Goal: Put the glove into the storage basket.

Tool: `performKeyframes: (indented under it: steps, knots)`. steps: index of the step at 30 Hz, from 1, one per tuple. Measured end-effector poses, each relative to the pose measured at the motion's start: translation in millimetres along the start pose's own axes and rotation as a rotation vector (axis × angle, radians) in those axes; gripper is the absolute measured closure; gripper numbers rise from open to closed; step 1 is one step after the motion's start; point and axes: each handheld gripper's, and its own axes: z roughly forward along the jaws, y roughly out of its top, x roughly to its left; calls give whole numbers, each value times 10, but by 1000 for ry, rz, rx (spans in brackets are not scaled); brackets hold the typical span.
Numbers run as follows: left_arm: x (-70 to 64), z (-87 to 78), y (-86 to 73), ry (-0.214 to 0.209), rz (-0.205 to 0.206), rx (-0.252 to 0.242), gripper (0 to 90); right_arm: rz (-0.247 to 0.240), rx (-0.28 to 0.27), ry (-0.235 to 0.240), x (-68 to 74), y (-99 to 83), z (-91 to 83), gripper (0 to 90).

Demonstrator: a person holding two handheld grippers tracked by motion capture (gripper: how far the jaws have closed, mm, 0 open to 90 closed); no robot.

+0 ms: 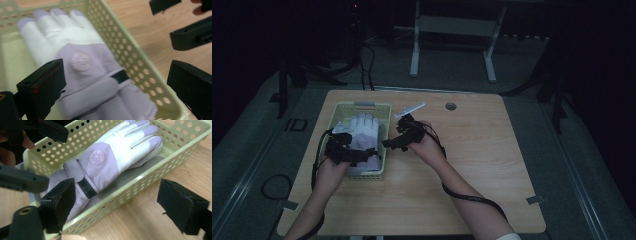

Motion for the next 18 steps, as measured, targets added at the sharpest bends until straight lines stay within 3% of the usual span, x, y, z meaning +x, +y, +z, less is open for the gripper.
performKeyframes:
  steps: [1,4,6,13,18]
  knots:
    - [-97,9,6,-17,13,-13,23,-5,-2,1,-10,-13,-16,142]
    - [-163,19,6,-38,11,-23,23,-2,-2,14,-30,-47,-45,141]
    - [-287,63,2,-59,24,-24,23,-6,0,15,-59,-95,-73,141]
    - [-378,116,-21,-82,10,-60,23,-1,5,2,-137,-259,-161,143]
    - [-550,136,-39,-110,55,-58,23,-10,-14,-12,-176,-358,-275,143]
